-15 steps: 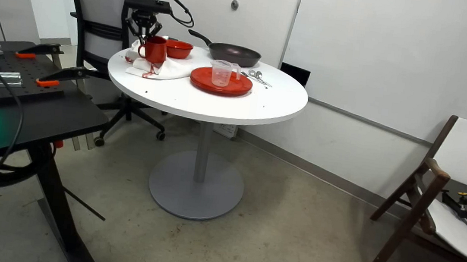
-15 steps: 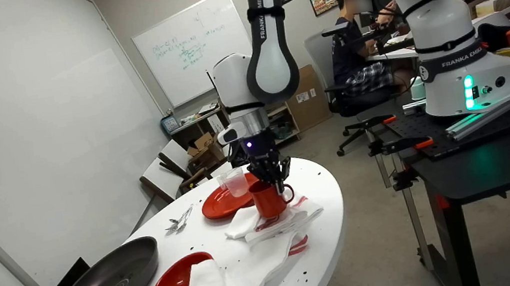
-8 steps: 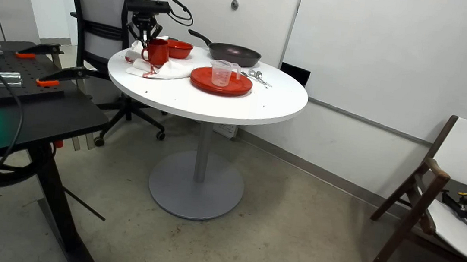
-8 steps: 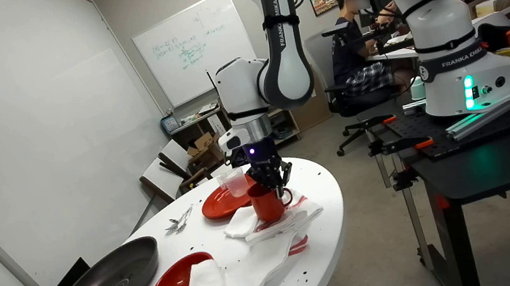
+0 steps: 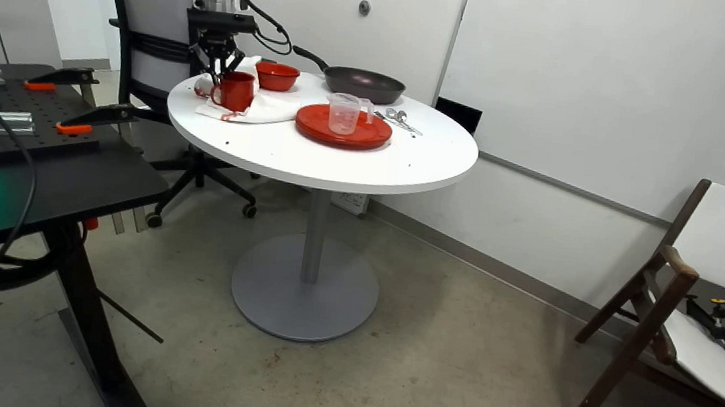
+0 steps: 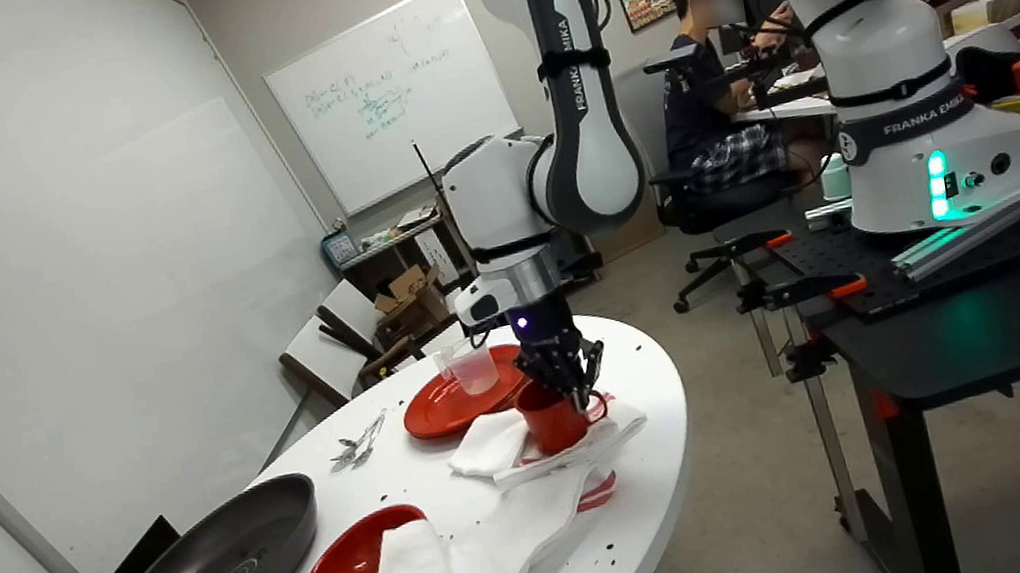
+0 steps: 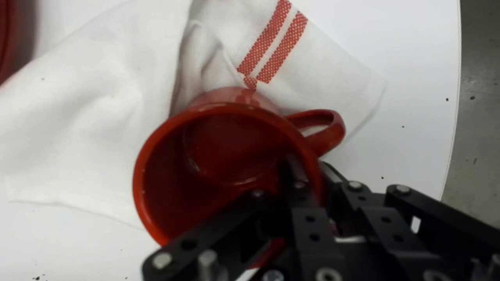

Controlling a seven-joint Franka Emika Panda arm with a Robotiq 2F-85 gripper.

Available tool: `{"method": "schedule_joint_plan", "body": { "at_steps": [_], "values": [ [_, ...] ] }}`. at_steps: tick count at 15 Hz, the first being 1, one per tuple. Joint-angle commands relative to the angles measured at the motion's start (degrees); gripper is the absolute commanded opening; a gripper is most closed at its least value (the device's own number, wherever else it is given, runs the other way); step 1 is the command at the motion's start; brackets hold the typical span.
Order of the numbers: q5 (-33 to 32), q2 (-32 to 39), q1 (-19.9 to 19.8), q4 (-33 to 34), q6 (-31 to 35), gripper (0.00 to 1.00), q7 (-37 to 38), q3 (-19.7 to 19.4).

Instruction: Put the red mug on top of the red and white towel on the right

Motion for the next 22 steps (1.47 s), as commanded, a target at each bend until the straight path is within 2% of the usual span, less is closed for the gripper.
{"method": "schedule_joint_plan", "body": {
  "at_steps": [1,4,5,7,15,18,22],
  "values": [
    [-2.1,1.4,-0.3,1.4,-0.5,0.02,2.9,0.4],
    [-2.5,1.4,-0.4,1.5,-0.5,0.04,3.4,0.5],
    [-2.5,1.3,-0.5,1.5,-0.6,0.32,3.4,0.6],
    [-2.3,1.4,-0.9,1.5,-0.4,0.4,3.3,0.9],
    [-1.4,1.1,-2.6,1.4,-0.6,0.98,2.9,2.7],
    [-0.6,-0.5,-4.5,0.8,-0.3,1.0,2.4,4.4],
    [2.2,-5.6,-10.3,-1.9,0.8,1.0,0.7,9.3]
  ]
}}
